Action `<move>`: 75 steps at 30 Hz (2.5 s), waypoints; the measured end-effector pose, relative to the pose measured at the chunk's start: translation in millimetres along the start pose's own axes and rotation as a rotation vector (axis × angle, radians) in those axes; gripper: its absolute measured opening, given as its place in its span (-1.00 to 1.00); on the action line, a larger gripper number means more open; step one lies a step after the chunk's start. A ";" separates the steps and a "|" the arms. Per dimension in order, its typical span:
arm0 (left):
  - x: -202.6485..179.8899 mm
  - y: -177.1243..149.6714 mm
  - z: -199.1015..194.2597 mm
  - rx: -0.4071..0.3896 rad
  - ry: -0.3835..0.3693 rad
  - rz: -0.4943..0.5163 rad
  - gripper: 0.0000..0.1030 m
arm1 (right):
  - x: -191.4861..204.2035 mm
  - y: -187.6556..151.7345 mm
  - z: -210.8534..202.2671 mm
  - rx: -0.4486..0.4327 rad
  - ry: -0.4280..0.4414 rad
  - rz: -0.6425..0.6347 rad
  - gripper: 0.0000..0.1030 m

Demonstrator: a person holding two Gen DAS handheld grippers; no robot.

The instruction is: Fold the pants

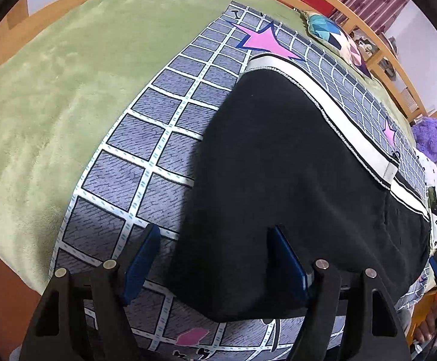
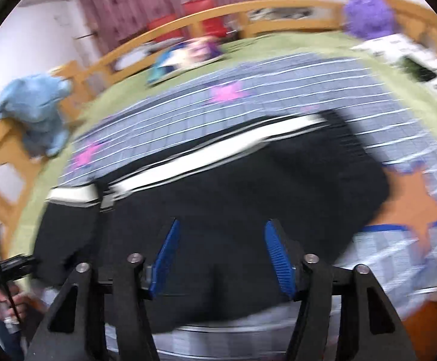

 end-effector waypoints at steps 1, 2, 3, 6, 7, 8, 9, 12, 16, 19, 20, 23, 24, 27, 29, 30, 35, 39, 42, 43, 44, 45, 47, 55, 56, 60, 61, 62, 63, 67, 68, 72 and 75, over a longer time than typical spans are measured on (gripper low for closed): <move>-0.4 -0.7 -0.6 0.001 -0.004 -0.002 0.39 | 20.2 -3.2 6.4 0.011 0.044 -0.008 -0.08; -0.4 -0.7 -1.7 0.004 -0.008 -0.007 0.39 | 41.0 -4.4 14.0 0.022 0.094 -0.017 -0.08; 0.4 -0.5 -1.8 0.008 -0.014 -0.015 0.39 | 64.1 -5.4 22.0 0.034 0.153 -0.035 -0.08; 3.2 1.5 -5.1 0.016 -0.049 -0.049 0.39 | 135.5 -12.6 32.5 0.035 0.299 -0.095 -0.08; 4.5 1.6 -6.4 0.017 -0.062 -0.058 0.39 | 158.2 -18.4 35.6 0.046 0.334 -0.123 -0.08; 6.3 1.2 -8.1 0.019 -0.079 -0.066 0.39 | 173.5 -23.5 40.2 0.061 0.353 -0.145 -0.08; 6.8 0.6 -9.0 0.023 -0.092 -0.069 0.39 | 186.3 -28.8 46.9 0.078 0.363 -0.162 -0.08; 3.3 -3.3 -11.0 0.035 -0.126 -0.060 0.39 | 208.8 -51.5 70.9 0.158 0.368 -0.184 -0.88; 0.9 -5.7 -13.8 0.034 -0.141 -0.046 0.39 | 207.1 -52.3 54.2 0.054 0.404 -0.196 -0.88; 2.4 -5.0 -14.5 0.039 -0.153 -0.050 0.40 | 187.7 -45.5 39.8 0.006 0.462 -0.091 -0.88; 3.7 -5.7 -14.7 0.042 -0.157 -0.060 0.39 | 183.7 -49.6 42.3 0.019 0.437 -0.098 -0.89; 4.5 -5.6 -13.1 0.053 -0.166 -0.077 0.39 | 177.2 -74.2 66.2 0.108 0.318 -0.152 -0.86; 4.0 -5.5 -12.9 0.053 -0.164 -0.075 0.39 | 176.2 -79.1 69.6 0.119 0.300 -0.156 -0.85; 1.7 -7.8 -12.8 0.052 -0.150 -0.052 0.40 | 184.7 -68.1 60.2 0.104 0.311 -0.232 -0.52; 0.3 -9.0 -13.2 0.052 -0.141 -0.034 0.41 | 187.7 -46.9 53.7 0.067 0.324 -0.241 -0.33; -0.8 -8.9 -13.1 0.052 -0.138 -0.027 0.41 | 187.7 -34.8 53.4 0.046 0.317 -0.234 -0.27; -1.8 -7.3 -12.0 0.058 -0.151 -0.045 0.41 | 190.7 -5.3 96.5 0.072 0.245 -0.282 -0.28; -3.0 -6.5 -11.5 0.058 -0.160 -0.040 0.41 | 194.0 8.1 126.0 0.080 0.226 -0.299 -0.33; -10.1 -5.5 -16.3 0.013 -0.126 0.020 0.41 | 196.1 14.2 141.9 0.098 0.207 -0.330 -0.33; -17.2 -4.9 -21.0 -0.027 -0.106 0.074 0.41 | 198.4 16.0 145.1 0.103 0.203 -0.332 -0.33; -24.0 -5.1 -24.7 -0.057 -0.097 0.115 0.41 | 199.6 17.4 148.8 0.113 0.199 -0.337 -0.39; -29.0 -5.4 -26.8 -0.073 -0.096 0.142 0.41 | 199.5 18.3 153.0 0.126 0.184 -0.340 -0.77; -39.7 -7.3 -27.3 -0.080 -0.098 0.180 0.42 | 199.2 20.7 152.9 0.118 0.180 -0.345 -0.85; -43.7 -14.2 -9.2 -0.054 0.062 0.291 0.50 | 168.4 38.6 150.9 0.076 0.189 -0.214 -0.86; -43.0 -14.1 -10.9 -0.055 0.051 0.281 0.50 | 169.5 32.7 160.0 0.099 0.159 -0.245 -0.86; -25.5 -8.3 -13.6 -0.028 -0.028 0.155 0.50 | 173.1 35.0 150.9 0.106 0.164 -0.252 -0.77; -18.4 -6.9 -13.1 -0.011 -0.060 0.101 0.49 | 171.3 34.6 142.4 0.113 0.185 -0.222 -0.76; -13.6 -7.3 -11.6 0.005 -0.083 0.065 0.47 | 169.3 33.1 132.6 0.105 0.194 -0.198 -0.75; -8.0 -7.7 -9.0 0.034 -0.119 0.019 0.47 | 169.4 29.0 116.4 0.082 0.217 -0.184 -0.68; -2.4 -9.3 -5.0 0.043 -0.161 -0.043 0.26 | 191.9 -2.3 80.9 0.051 0.278 -0.300 -0.51; -3.0 -9.4 -3.2 0.035 -0.141 -0.035 0.19 | 197.2 -16.4 79.9 0.068 0.281 -0.340 -0.51; -10.3 -8.9 -2.3 0.001 -0.065 0.009 -0.20 | 195.0 -61.2 99.8 0.117 0.219 -0.387 -0.35; -13.7 -6.1 -8.6 -0.013 -0.050 0.018 -0.20 | 191.7 -61.0 102.4 0.123 0.250 -0.321 -0.33</move>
Point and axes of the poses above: each gripper's, at about its wrist camera, not at the fingertips, and z roughly the way its jaws point, x to its left, y to its top, the point moved 9 cm from there along z, roughly the way its jaws point, and after that the axes turned 9 degrees about -z, right-handed, at the moved point
